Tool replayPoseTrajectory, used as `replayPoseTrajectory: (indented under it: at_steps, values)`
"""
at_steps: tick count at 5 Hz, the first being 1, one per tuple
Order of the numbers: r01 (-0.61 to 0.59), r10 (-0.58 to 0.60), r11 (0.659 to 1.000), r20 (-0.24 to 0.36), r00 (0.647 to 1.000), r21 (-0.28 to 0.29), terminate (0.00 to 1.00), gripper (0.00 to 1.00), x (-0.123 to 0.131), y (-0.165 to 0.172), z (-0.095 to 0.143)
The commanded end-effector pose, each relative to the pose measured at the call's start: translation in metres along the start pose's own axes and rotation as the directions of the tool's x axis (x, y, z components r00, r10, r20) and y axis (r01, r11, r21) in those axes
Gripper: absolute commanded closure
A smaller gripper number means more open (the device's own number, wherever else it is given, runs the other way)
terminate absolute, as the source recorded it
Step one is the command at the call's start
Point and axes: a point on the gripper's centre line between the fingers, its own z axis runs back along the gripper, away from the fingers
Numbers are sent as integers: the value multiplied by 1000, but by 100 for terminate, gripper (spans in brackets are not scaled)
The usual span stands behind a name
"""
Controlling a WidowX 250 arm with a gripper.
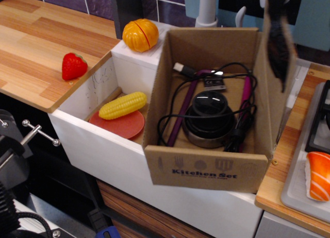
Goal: Open brown1fbox flap
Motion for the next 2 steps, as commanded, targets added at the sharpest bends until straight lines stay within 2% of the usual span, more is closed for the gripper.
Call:
replayPoseTrajectory:
  at_steps: [1,2]
  values:
    - [-27,20,997,94,995,76,0,0,-11,-22,2]
    - [-22,12,996,113,993,84,100,0,-24,-27,-9]
